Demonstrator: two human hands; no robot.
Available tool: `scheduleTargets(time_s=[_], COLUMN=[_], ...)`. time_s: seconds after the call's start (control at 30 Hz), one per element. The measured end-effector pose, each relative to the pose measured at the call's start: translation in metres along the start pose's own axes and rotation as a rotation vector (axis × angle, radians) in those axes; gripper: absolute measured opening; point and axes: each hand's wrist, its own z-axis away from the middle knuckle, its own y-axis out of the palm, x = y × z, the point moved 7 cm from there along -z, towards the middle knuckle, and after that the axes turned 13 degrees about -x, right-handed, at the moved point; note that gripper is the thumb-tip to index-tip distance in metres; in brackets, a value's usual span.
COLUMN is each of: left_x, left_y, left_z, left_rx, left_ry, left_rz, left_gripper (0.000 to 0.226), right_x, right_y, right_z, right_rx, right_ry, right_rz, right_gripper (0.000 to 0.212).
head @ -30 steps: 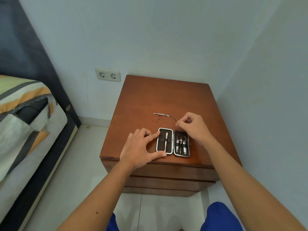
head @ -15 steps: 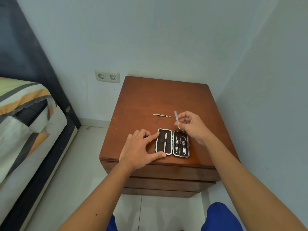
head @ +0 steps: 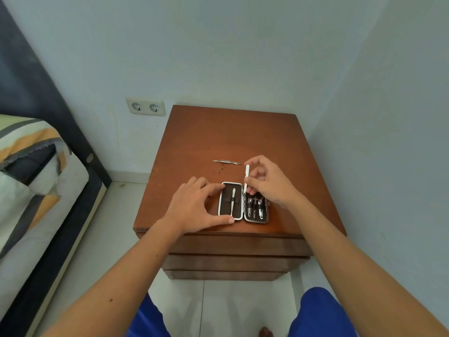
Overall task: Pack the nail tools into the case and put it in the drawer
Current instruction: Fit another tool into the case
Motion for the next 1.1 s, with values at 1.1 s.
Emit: scheduleTargets(time_s=[1.1], left_x=[0.011], left_y=[0.005], left_z=[-0.004], left_rx=[0.125], left_ry=[0.029], left_rz=[0.12], left_gripper=[0.108], right_x=[0.003], right_y=[0.014], right_z=[0.022], right_rx=[0.204], right_ry=[-0.221], right_rz=[0.376], right_gripper=[0.052])
